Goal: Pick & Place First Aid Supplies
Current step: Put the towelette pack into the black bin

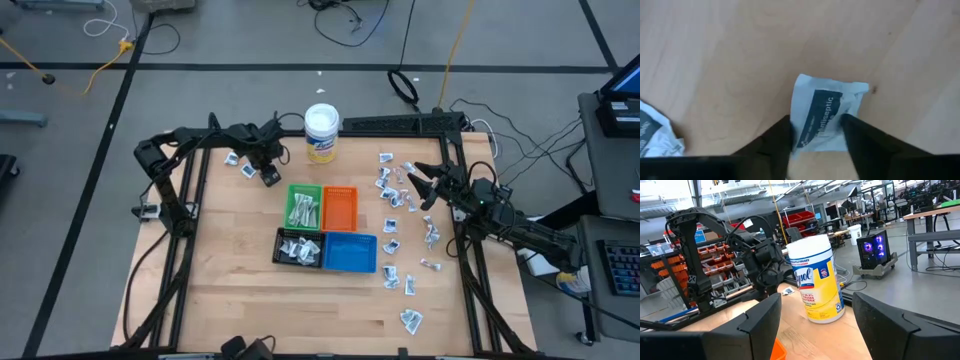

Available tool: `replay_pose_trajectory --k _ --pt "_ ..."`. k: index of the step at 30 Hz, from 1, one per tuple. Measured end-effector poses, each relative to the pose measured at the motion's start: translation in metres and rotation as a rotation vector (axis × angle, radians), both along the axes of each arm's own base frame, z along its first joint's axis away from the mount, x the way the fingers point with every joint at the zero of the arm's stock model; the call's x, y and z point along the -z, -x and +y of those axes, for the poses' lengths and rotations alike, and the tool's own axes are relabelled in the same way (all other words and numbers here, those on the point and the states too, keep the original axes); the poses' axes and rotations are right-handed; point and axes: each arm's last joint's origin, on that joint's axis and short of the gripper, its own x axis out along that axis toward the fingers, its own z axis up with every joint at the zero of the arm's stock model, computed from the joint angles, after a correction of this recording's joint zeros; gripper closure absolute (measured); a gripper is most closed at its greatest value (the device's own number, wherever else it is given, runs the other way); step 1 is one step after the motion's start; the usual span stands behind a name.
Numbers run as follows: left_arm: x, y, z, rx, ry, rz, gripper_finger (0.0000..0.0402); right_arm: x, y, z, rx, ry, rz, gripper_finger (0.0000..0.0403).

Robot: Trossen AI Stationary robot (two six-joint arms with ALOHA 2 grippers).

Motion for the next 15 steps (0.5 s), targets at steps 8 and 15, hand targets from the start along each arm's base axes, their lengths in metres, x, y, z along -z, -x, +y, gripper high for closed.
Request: replay_pose_trajectory --k 8,15 --pt "0.000 0.001 0.001 -0.019 0.004 0.002 0.0384 0.000 0.000 0.000 0.000 0.000 0.000 0.0160" --pt "-0.020 0.005 -0.004 -0.045 -0.022 -0.041 0.0391 0.000 0.000 0.000 0.000 0.000 0.000 0.0160"
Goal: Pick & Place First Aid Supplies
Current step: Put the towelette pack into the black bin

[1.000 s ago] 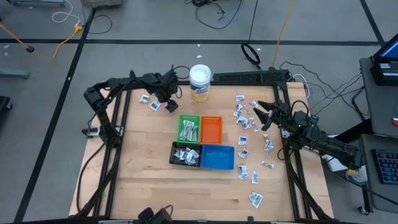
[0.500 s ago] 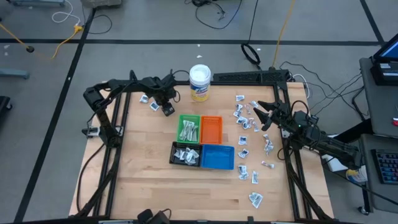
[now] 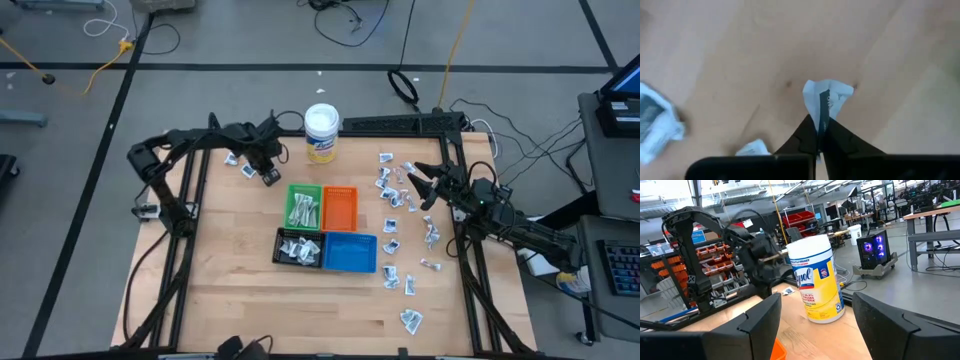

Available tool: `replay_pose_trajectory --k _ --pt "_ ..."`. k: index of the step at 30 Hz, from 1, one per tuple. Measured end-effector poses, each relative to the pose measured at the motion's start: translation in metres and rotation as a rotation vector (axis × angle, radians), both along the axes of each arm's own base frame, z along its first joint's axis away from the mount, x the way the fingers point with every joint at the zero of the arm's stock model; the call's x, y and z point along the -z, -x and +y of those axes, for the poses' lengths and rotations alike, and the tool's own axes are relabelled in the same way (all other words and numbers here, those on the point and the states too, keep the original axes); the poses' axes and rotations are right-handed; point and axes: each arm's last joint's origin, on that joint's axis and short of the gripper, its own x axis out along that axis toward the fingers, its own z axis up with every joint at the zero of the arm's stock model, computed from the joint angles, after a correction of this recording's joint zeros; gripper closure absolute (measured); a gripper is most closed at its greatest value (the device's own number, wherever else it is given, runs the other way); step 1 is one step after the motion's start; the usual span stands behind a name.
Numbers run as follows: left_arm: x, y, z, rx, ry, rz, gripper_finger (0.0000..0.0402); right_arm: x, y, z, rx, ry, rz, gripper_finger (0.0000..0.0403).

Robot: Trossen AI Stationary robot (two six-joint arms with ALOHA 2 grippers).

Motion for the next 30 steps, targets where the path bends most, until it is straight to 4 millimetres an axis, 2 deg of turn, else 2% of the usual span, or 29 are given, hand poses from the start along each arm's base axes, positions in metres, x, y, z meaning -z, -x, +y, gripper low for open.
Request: replay_pose_trajectory --k 9,13,17,23,30 --pt "-0.048 0.009 -0.015 -0.067 -0.091 -0.103 0.0395 0.000 0.000 0.000 0.000 0.000 0.000 0.0160" --pt "-0.063 0.009 -0.026 -0.074 -0.109 -0.141 0.0392 0.000 0.000 0.000 0.000 0.000 0.000 0.0160" --pt "-0.063 -0.005 -0.054 0.038 -0.080 -0.115 0.0396 0.000 0.000 0.000 0.000 0.000 0.000 0.0160" --pt "-0.063 -0.030 -0.106 0.221 -0.058 -0.117 0.0395 0.000 0.000 0.000 0.000 0.000 0.001 0.0160" --pt "-0.063 -0.044 -0.167 0.421 -0.037 -0.127 0.0392 0.000 0.000 0.000 0.000 0.000 0.000 0.0160"
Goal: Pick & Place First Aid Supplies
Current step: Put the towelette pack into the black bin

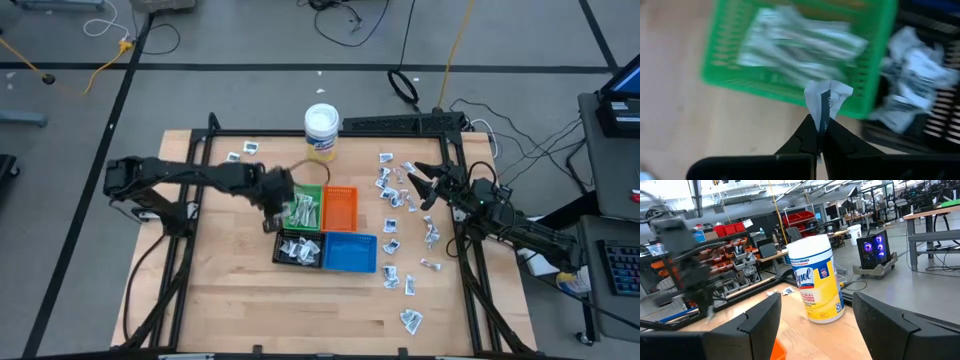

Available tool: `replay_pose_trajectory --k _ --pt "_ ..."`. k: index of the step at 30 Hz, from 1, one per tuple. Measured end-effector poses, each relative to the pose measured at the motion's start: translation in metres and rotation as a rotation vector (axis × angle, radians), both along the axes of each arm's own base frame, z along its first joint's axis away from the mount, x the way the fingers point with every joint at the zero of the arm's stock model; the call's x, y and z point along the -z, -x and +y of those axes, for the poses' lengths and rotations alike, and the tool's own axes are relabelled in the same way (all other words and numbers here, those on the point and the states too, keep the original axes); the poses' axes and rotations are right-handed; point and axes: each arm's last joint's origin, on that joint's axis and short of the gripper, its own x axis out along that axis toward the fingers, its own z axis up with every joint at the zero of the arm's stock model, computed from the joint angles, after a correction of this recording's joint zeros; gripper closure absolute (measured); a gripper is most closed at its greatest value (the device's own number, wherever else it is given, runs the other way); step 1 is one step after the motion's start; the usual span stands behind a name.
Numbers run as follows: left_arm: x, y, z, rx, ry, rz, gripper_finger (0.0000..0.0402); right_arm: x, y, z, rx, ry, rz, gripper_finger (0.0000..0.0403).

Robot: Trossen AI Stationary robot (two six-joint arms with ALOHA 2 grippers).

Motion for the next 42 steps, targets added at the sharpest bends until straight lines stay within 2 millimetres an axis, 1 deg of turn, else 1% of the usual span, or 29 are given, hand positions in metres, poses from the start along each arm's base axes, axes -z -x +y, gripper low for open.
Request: replay_pose_trajectory --k 7,10,12,16,19,23,27,29,31,34,40,42 --pt "-0.001 -0.004 -0.050 0.148 0.046 -0.028 0.0394 0.000 0.000 0.000 0.000 0.000 0.000 0.0161" --pt "-0.002 -0.006 -0.063 0.160 0.067 -0.047 0.0396 0.000 0.000 0.000 0.000 0.000 0.000 0.0161" --pt "0.001 -0.010 -0.066 0.135 0.079 -0.045 0.0396 0.000 0.000 0.000 0.000 0.000 0.000 0.0161" --pt "0.010 -0.030 -0.070 0.119 0.081 0.001 0.0396 0.000 0.000 0.000 0.000 0.000 0.000 0.0161" --pt "0.013 -0.046 -0.072 0.117 0.084 0.012 0.0396 0.000 0.000 0.000 0.000 0.000 0.000 0.0161" --pt "0.023 -0.063 -0.074 0.109 0.083 0.047 0.0396 0.000 0.000 0.000 0.000 0.000 0.000 0.0161" --pt "0.033 -0.074 -0.079 0.098 0.090 0.072 0.0396 0.000 0.000 0.000 0.000 0.000 0.000 0.0161" --pt "0.038 -0.077 -0.082 0.094 0.093 0.087 0.0389 0.000 0.000 0.000 0.000 0.001 0.000 0.0161" --pt "0.039 -0.078 -0.083 0.076 0.101 0.093 0.0374 0.000 0.000 0.000 0.000 0.000 0.000 0.0161" --pt "0.037 -0.078 -0.084 0.064 0.105 0.088 0.0336 0.000 0.000 0.000 0.000 0.000 0.000 0.0161" --pt "0.032 -0.074 -0.084 0.070 0.105 0.093 0.0220 0.000 0.000 0.000 0.000 0.000 0.000 0.0161" --pt "0.029 -0.071 -0.082 0.053 0.103 0.109 0.0188 0.000 0.000 0.000 0.000 0.000 0.000 0.0161"
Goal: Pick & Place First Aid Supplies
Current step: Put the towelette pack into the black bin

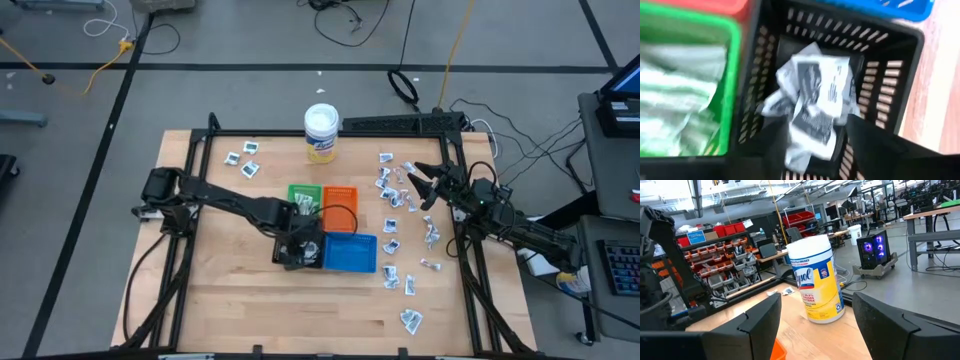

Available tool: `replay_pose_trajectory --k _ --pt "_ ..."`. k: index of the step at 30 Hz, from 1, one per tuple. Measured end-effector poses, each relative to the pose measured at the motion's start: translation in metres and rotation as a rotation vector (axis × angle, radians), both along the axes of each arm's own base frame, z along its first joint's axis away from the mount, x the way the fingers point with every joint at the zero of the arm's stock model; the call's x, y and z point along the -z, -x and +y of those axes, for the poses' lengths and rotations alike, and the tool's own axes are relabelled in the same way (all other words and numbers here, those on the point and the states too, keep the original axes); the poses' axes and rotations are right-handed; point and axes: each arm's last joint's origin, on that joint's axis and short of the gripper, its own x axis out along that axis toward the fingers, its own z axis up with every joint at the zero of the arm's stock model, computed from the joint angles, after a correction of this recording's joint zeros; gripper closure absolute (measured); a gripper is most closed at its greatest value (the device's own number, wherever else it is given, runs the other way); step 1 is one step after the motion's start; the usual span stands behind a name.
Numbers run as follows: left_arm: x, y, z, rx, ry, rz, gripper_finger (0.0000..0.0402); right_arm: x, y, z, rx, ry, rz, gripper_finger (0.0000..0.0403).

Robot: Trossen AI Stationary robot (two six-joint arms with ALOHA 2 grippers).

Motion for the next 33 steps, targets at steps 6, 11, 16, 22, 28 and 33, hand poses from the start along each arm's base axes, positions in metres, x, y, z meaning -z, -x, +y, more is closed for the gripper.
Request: replay_pose_trajectory --k 6,11,16,22,28,33 --pt "-0.029 0.014 0.018 -0.144 -0.070 -0.041 0.0143 0.000 0.000 0.000 0.000 0.000 0.000 0.0161" --pt "-0.049 0.023 0.040 -0.316 -0.134 -0.098 0.0139 0.000 0.000 0.000 0.000 0.000 0.000 0.0160" --pt "-0.051 0.025 0.064 -0.502 -0.148 -0.107 0.0151 0.000 0.000 0.000 0.000 0.000 0.000 0.0160" --pt "-0.041 0.035 0.101 -0.514 -0.147 -0.057 0.0166 0.000 0.000 0.000 0.000 0.000 0.000 0.0160" --pt "-0.038 0.062 0.149 -0.655 -0.166 -0.035 0.0169 0.000 0.000 0.000 0.000 0.000 0.000 0.0160" --pt "-0.036 0.091 0.189 -0.791 -0.182 -0.015 0.0165 0.000 0.000 0.000 0.000 0.000 0.000 0.0160"
